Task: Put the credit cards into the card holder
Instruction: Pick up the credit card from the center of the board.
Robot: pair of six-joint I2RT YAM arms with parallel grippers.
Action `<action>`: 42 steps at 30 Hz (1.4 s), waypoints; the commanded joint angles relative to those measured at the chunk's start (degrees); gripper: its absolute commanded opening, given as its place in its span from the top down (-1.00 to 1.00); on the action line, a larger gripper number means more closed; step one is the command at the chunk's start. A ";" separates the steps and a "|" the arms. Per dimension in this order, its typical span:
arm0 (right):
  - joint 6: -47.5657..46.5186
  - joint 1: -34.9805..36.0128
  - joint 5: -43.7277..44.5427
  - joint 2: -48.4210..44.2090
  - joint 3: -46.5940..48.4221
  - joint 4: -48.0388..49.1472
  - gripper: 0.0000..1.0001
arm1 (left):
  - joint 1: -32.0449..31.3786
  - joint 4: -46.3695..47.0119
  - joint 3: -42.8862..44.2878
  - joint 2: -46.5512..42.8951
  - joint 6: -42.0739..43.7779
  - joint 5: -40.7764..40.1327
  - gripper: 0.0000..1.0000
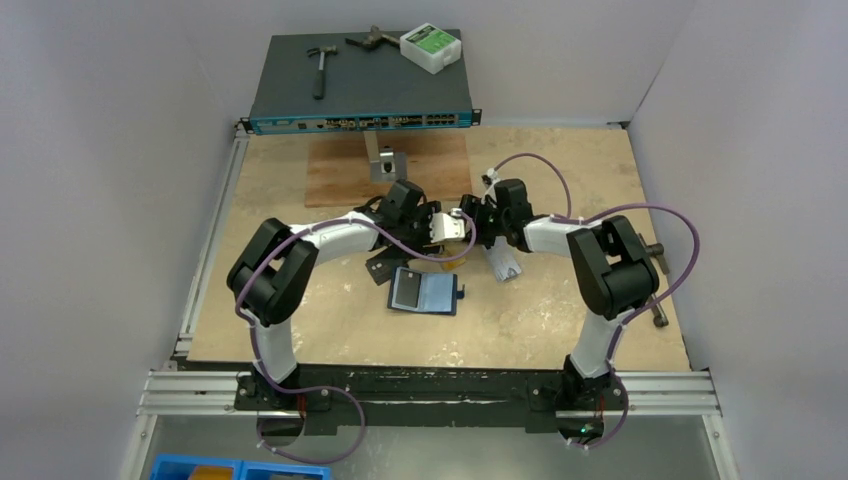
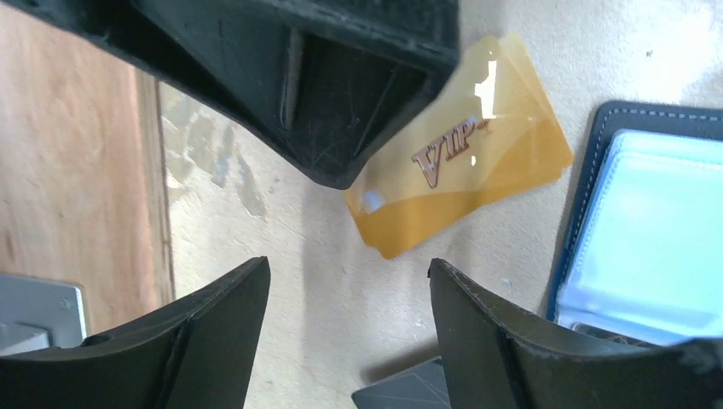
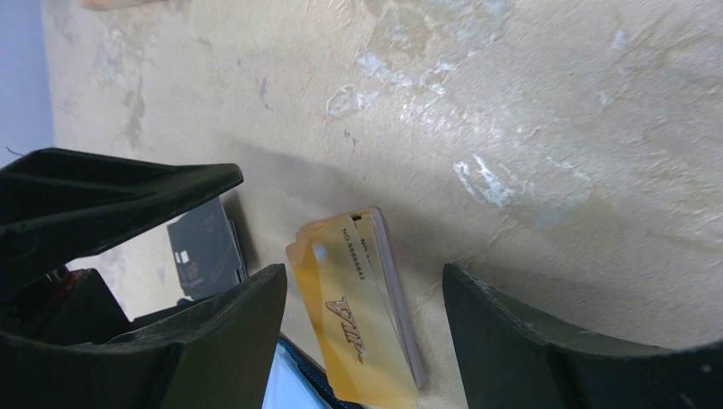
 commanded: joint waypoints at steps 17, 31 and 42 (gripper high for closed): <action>-1.08 -5.48 -14.15 2.83 -5.62 3.26 -0.32 | -2.42 -3.26 9.18 4.10 9.37 8.58 -0.39; -0.10 -7.09 -17.42 3.66 -7.05 5.49 -0.19 | -3.35 -3.19 12.63 9.69 17.05 3.34 -0.40; 0.79 -7.07 -16.20 4.53 -7.26 5.87 -0.05 | -3.39 1.59 14.33 11.82 13.77 -1.54 -0.38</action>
